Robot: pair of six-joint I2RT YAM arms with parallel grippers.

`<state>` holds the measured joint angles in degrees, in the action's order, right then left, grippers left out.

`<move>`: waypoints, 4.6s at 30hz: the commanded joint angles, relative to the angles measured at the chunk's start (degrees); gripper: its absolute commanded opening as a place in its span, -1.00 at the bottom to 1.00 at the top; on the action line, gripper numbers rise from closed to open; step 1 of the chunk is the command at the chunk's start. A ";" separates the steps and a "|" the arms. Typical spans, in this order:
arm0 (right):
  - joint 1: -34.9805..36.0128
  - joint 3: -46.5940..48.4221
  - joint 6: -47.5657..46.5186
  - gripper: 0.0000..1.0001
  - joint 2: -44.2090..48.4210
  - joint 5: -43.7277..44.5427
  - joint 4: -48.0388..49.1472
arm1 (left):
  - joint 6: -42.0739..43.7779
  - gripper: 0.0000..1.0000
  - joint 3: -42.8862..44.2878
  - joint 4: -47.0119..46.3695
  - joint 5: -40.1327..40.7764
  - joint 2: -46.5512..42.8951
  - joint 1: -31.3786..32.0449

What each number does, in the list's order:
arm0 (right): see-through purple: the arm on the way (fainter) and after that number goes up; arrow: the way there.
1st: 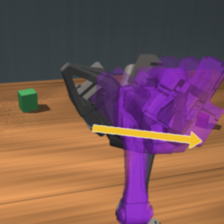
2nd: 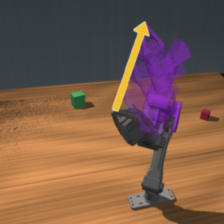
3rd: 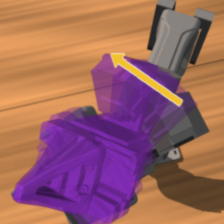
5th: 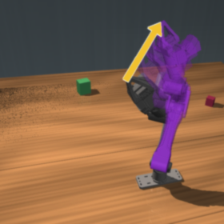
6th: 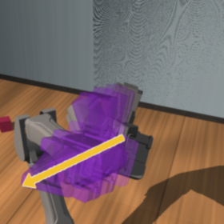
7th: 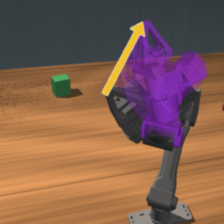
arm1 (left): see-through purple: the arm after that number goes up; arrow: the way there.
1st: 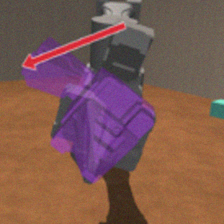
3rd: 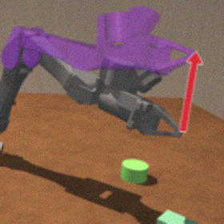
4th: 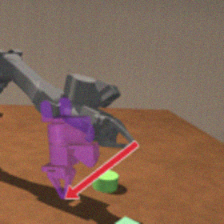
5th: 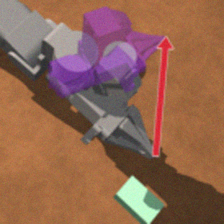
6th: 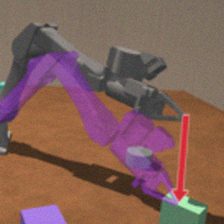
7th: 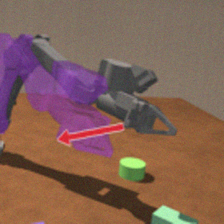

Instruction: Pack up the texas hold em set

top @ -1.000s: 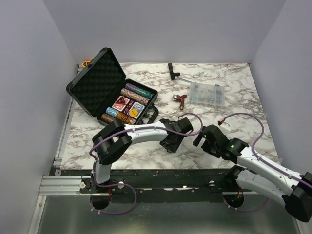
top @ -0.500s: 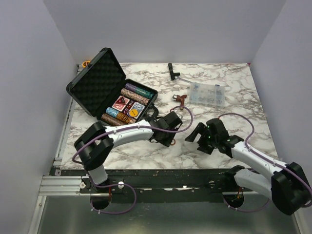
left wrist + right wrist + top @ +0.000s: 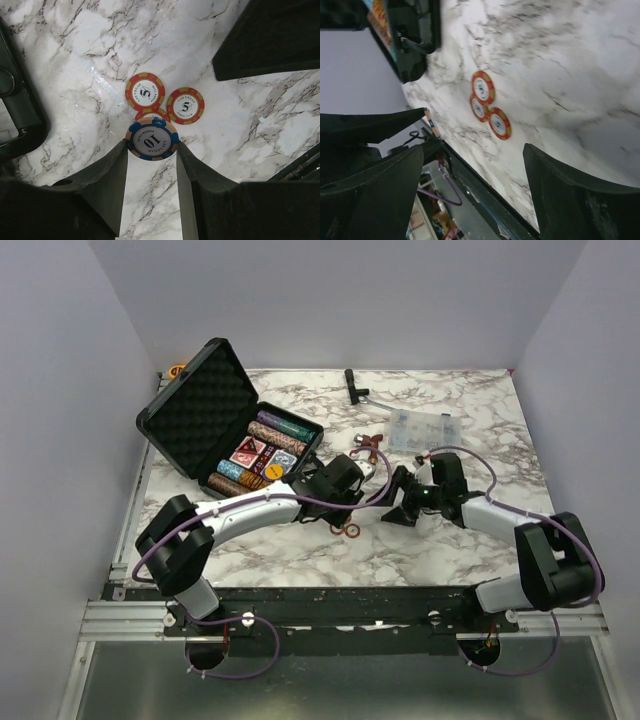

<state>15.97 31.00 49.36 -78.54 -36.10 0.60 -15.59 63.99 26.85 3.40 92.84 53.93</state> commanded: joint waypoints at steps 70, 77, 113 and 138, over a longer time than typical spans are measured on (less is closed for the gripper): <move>9.61 0.87 17.32 -0.99 -13.08 -16.49 56.38 | -37.82 0.61 -24.78 -39.83 -56.07 -26.29 -34.07; 13.50 0.05 24.97 -0.99 -12.35 -13.22 68.62 | -47.69 0.47 -29.72 -57.83 -61.30 -25.43 -34.07; 17.69 4.40 28.71 -0.99 -13.52 -15.00 76.16 | -43.27 -0.72 -25.20 -48.27 -58.59 -29.13 -31.43; 9.34 0.04 3.18 0.59 -3.17 4.31 17.42 | 2.13 -1.00 6.44 21.67 1.39 -8.63 -32.05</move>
<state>25.08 31.59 55.18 -82.28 -33.28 22.17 -18.44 66.65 42.33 -3.27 79.35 22.00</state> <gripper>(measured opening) 0.792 0.009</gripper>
